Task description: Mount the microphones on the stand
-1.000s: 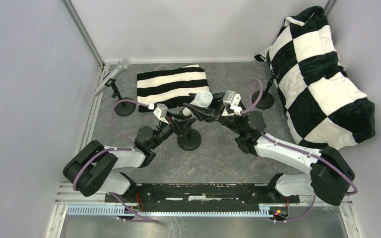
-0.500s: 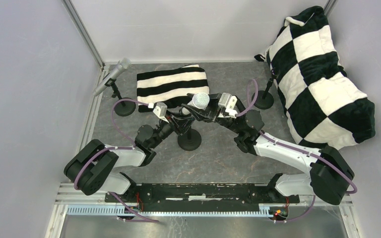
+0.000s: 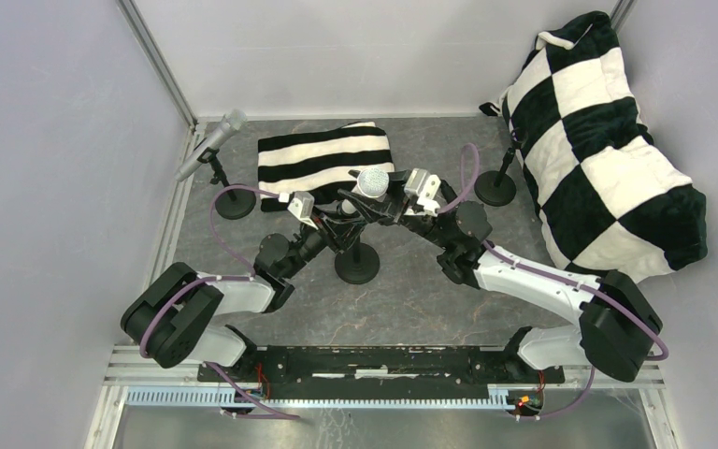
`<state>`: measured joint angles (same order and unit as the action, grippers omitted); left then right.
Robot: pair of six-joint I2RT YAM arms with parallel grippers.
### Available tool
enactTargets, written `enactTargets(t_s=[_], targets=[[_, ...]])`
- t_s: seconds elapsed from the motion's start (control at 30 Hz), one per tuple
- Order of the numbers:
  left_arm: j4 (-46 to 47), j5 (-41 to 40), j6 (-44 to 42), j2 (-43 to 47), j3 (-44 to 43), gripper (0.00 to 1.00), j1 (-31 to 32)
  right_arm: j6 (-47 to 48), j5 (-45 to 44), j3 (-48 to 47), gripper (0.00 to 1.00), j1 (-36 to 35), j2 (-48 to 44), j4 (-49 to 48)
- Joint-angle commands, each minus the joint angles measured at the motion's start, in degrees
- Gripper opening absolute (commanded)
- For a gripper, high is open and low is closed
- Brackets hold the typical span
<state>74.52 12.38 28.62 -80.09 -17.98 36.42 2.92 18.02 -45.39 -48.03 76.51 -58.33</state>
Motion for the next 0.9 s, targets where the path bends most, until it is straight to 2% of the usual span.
enactTargets(t_s=[0.0,0.47,0.87], targets=[[0.6,6.5,-0.8,-0.2,-1.8,0.02,1.5,4.4,-3.8,4.2,0.00,0.6,5.6,18.2],[0.2,6.9,-1.1,-0.5,-2.1,0.02,1.5,5.1,-5.9,2.4,0.00,0.6,10.0,23.3],[0.0,7.0,-1.1,-0.2,-2.2,0.02,1.5,7.1,-6.8,7.5,0.00,0.6,11.7,20.3]])
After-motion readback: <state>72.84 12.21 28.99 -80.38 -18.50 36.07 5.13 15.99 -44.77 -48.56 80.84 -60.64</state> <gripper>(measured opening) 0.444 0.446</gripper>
